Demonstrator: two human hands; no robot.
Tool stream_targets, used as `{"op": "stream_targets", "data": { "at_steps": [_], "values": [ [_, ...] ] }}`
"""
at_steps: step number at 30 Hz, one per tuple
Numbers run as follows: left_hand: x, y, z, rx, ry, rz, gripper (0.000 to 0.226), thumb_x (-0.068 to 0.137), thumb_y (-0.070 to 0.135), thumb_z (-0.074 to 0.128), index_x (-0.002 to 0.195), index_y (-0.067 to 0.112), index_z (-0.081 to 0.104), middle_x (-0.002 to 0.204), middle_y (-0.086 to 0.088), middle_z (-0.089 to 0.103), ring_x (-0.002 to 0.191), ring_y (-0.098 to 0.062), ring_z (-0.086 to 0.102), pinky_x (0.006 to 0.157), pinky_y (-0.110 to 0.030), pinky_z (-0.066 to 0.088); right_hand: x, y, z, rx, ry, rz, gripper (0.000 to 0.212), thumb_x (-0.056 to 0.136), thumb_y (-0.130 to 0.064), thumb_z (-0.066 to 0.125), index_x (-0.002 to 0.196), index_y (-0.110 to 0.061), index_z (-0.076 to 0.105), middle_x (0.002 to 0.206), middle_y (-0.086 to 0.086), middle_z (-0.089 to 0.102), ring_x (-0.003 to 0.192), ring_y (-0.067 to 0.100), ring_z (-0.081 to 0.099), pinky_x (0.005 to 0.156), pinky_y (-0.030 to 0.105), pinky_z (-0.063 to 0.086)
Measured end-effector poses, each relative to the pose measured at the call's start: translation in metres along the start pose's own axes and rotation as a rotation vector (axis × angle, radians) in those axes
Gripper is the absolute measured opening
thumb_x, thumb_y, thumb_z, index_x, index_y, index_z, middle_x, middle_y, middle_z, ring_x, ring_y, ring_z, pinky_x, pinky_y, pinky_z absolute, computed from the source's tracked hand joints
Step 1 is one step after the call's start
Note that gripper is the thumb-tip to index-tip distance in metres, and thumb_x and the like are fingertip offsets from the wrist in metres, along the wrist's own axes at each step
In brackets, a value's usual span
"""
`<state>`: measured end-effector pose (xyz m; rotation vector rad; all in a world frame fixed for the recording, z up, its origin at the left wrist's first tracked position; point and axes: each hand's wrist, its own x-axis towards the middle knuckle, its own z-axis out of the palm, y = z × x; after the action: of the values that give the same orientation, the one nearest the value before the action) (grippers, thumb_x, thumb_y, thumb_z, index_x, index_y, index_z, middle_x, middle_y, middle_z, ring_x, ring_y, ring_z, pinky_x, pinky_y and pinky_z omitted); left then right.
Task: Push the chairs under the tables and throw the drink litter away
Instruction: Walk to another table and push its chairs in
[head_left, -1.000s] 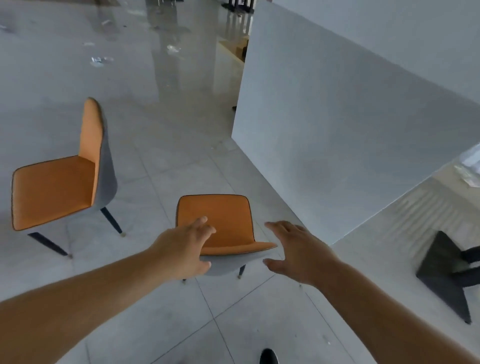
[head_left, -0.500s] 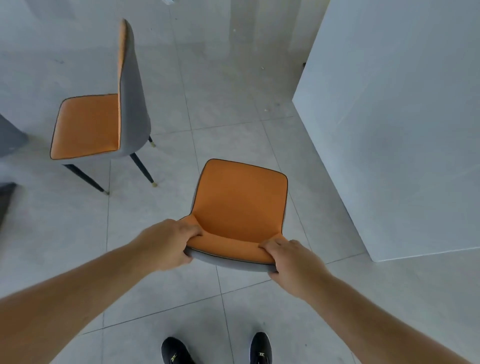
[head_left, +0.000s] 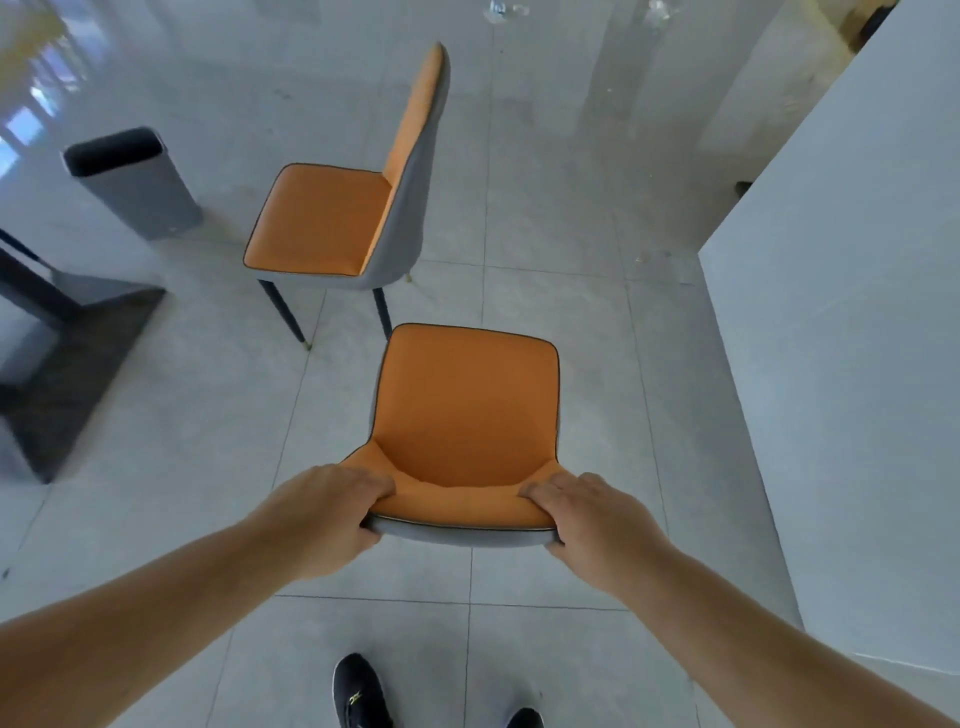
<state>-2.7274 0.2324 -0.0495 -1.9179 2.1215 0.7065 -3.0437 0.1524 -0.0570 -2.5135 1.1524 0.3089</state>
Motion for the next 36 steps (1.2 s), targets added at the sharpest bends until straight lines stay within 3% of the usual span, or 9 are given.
{"op": "stream_targets", "data": {
  "at_steps": [7, 12, 17, 20, 23, 27, 30, 33, 36],
  "values": [
    [-0.078, -0.089, 0.02, -0.107, 0.073, -0.275, 0.011, 0.089, 0.044, 0.057, 0.09, 0.038, 0.049, 0.077, 0.014, 0.053, 0.071, -0.007, 0.052, 0.057, -0.024, 0.035, 0.1, -0.093, -0.014, -0.082, -0.043, -0.259, 0.048, 0.094, -0.031, 0.063, 0.139, -0.041, 0.048, 0.127, -0.011, 0.056, 0.11, 0.017, 0.05, 0.078, 0.035, 0.052],
    [-0.136, -0.154, 0.033, -0.232, 0.133, -0.467, 0.018, 0.088, 0.044, 0.059, 0.083, 0.042, 0.041, 0.073, 0.018, 0.048, 0.064, -0.003, 0.045, 0.053, -0.018, 0.027, 0.18, -0.182, -0.025, -0.195, -0.097, -0.426, 0.045, 0.093, -0.028, 0.061, 0.135, -0.041, 0.05, 0.124, -0.009, 0.053, 0.105, 0.019, 0.048, 0.069, 0.035, 0.046],
    [-0.182, -0.212, 0.041, -0.379, 0.225, -0.664, 0.019, 0.091, 0.044, 0.062, 0.088, 0.045, 0.043, 0.075, 0.022, 0.047, 0.065, -0.003, 0.046, 0.053, -0.016, 0.029, 0.258, -0.281, -0.036, -0.254, -0.132, -0.567, 0.038, 0.092, -0.023, 0.062, 0.125, -0.04, 0.054, 0.118, -0.009, 0.054, 0.099, 0.02, 0.048, 0.066, 0.037, 0.048],
    [-0.2, -0.243, 0.041, -0.46, 0.293, -0.771, 0.02, 0.093, 0.046, 0.065, 0.092, 0.048, 0.045, 0.08, 0.024, 0.051, 0.066, -0.002, 0.05, 0.053, -0.015, 0.032, 0.304, -0.341, -0.041, -0.272, -0.132, -0.649, 0.035, 0.092, -0.017, 0.059, 0.118, -0.04, 0.056, 0.109, -0.011, 0.054, 0.097, 0.02, 0.049, 0.062, 0.035, 0.041],
    [-0.211, -0.277, 0.042, -0.508, 0.352, -0.884, 0.015, 0.094, 0.047, 0.063, 0.095, 0.043, 0.049, 0.088, 0.02, 0.056, 0.069, -0.006, 0.054, 0.057, -0.017, 0.042, 0.35, -0.398, -0.047, -0.29, -0.149, -0.726, 0.036, 0.094, -0.012, 0.055, 0.118, -0.039, 0.058, 0.11, -0.011, 0.054, 0.099, 0.02, 0.049, 0.066, 0.036, 0.041],
    [-0.211, -0.326, 0.038, -0.577, 0.39, -1.002, 0.014, 0.093, 0.048, 0.063, 0.096, 0.041, 0.051, 0.087, 0.018, 0.056, 0.07, -0.006, 0.056, 0.059, -0.022, 0.047, 0.418, -0.463, -0.058, -0.361, -0.174, -0.807, 0.037, 0.089, -0.005, 0.047, 0.106, -0.037, 0.058, 0.099, -0.009, 0.054, 0.095, 0.021, 0.05, 0.061, 0.036, 0.04],
    [-0.202, -0.362, 0.029, -0.607, 0.405, -1.083, 0.017, 0.092, 0.049, 0.063, 0.095, 0.041, 0.049, 0.087, 0.017, 0.055, 0.07, -0.006, 0.055, 0.061, -0.024, 0.049, 0.469, -0.5, -0.067, -0.391, -0.204, -0.868, 0.034, 0.09, -0.008, 0.046, 0.106, -0.036, 0.056, 0.097, -0.008, 0.052, 0.095, 0.02, 0.048, 0.072, 0.041, 0.048],
    [-0.193, -0.395, 0.017, -0.661, 0.416, -1.177, 0.017, 0.092, 0.05, 0.063, 0.096, 0.042, 0.049, 0.09, 0.016, 0.056, 0.073, -0.007, 0.058, 0.067, -0.03, 0.056, 0.517, -0.533, -0.077, -0.433, -0.229, -0.941, 0.03, 0.092, -0.014, 0.045, 0.107, -0.038, 0.056, 0.096, -0.009, 0.049, 0.093, 0.018, 0.045, 0.071, 0.038, 0.043],
    [-0.182, -0.426, 0.0, -0.713, 0.407, -1.247, 0.018, 0.092, 0.051, 0.063, 0.102, 0.044, 0.05, 0.095, 0.016, 0.056, 0.075, -0.007, 0.06, 0.07, -0.031, 0.058, 0.56, -0.562, -0.09, -0.479, -0.269, -1.015, 0.028, 0.092, -0.014, 0.048, 0.108, -0.036, 0.055, 0.1, -0.006, 0.051, 0.095, 0.02, 0.048, 0.076, 0.041, 0.05]
  ]
}}
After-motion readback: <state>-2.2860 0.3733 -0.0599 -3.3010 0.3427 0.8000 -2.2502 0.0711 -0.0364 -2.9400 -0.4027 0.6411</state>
